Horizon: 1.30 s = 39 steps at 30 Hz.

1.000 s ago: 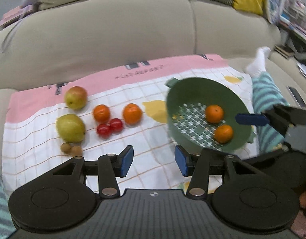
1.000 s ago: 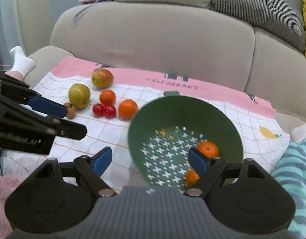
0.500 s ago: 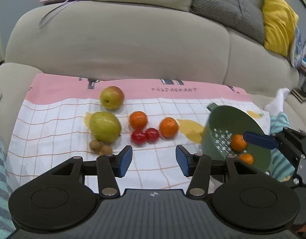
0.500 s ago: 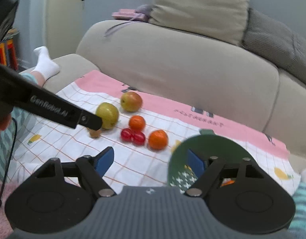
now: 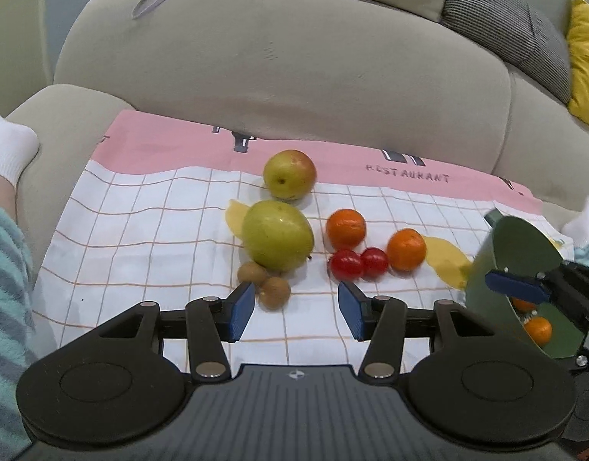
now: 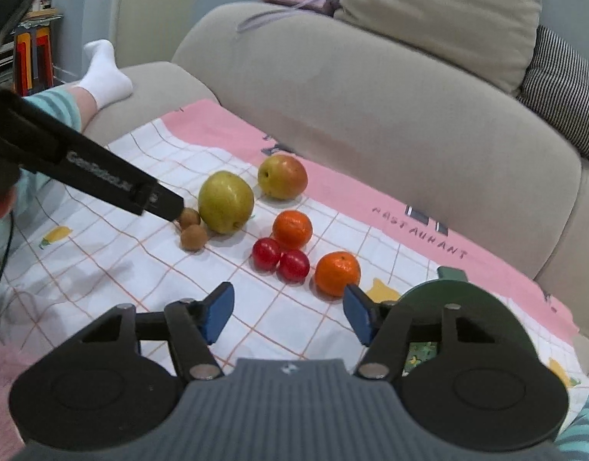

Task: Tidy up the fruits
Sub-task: 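Withdraw both tools from the colander back toward the remaining fruit, then grasp the green pear with the left tool while the right tool grasps an orange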

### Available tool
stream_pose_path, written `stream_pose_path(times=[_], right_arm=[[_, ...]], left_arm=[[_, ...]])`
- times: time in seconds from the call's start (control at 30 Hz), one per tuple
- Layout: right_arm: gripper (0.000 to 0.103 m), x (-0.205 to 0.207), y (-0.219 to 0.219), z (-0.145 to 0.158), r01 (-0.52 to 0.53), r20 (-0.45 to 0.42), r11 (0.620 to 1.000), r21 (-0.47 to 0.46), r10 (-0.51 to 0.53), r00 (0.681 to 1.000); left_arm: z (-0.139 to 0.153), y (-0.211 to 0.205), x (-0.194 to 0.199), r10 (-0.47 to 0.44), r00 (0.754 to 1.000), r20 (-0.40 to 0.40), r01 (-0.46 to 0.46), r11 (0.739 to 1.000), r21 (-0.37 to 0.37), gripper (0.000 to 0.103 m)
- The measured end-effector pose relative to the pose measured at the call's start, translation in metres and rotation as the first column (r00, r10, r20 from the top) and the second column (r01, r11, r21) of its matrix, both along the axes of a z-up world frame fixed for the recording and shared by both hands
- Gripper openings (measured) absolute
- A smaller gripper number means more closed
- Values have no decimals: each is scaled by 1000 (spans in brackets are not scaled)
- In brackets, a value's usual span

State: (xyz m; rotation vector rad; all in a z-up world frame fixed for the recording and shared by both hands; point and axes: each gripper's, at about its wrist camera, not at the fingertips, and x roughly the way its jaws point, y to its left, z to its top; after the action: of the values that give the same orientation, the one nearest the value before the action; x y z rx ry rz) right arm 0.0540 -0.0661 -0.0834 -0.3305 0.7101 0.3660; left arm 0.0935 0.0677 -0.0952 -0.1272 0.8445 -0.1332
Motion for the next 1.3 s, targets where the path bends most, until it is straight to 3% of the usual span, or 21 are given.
stream_pose_path(times=[0.17,0.27,0.53,0.67,1.3], right_arm=[[58,23,5,-14,25,-27,1000,-11,-26,999],[49,40,11,-23,24,-29,997,-69,-26,999],[48,81,12,-44,-4,-64,980,-201,-9,998],[48,94,11,-50,-33,-100,974,-224,11,995],[47,135,16,-66,-142,-269,968,-208,83,960]], left_arm=[[-9,-6,16,-14,1000,-13,14,999,33,64],[-15,-12,26,-38,999,-24,39,998,49,70],[-27,-11,54,-28,999,-34,30,998,46,83],[-33,-10,68,-35,998,-56,38,997,65,83],[-62,3,101,-11,994,-106,12,1000,14,83]])
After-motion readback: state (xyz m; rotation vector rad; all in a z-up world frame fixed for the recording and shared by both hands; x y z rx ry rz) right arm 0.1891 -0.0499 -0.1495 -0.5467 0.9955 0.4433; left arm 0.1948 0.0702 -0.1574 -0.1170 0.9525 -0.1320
